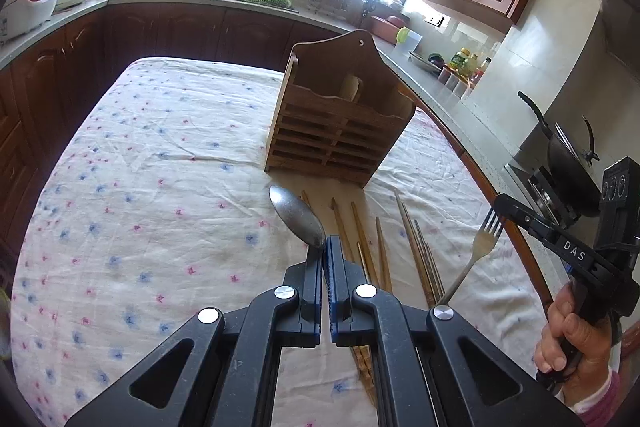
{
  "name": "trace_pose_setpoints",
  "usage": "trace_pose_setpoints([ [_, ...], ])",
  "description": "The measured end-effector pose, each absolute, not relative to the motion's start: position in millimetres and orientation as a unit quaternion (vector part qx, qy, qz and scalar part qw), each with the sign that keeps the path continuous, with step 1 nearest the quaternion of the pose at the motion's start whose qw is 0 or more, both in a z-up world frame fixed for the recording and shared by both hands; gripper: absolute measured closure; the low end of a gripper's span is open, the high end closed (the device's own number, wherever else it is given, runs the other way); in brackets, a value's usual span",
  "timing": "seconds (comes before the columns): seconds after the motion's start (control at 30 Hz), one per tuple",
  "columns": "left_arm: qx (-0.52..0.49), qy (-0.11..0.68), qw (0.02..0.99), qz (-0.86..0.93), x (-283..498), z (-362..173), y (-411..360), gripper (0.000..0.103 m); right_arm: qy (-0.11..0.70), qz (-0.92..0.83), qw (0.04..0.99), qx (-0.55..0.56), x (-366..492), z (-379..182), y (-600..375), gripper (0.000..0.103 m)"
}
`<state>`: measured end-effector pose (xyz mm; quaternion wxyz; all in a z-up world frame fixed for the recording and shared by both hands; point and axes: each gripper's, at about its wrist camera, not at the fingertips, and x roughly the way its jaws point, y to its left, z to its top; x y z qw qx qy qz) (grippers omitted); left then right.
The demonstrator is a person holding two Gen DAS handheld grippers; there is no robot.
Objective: Organize utensils
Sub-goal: 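Lift the spoon with the left tool while the right tool carries the fork to the wooden holder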
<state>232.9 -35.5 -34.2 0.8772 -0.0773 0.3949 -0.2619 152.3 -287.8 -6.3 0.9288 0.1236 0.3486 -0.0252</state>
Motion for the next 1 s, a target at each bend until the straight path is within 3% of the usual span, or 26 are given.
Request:
trace_pose_setpoints([
  [0.47,-0.018,0.324,0.918,-0.228,195.6,19.2,-38.1,0.102,0.28,-0.026,0.956,0.079,139.0,43.1,-267.7,0.101],
  [1.0,-0.036,0.279,0.931,-0.231,211.6,57.0,-17.2,0.102,0.22,-0.045,0.972,0.066,159.9,89.2,-277.2,0.101],
])
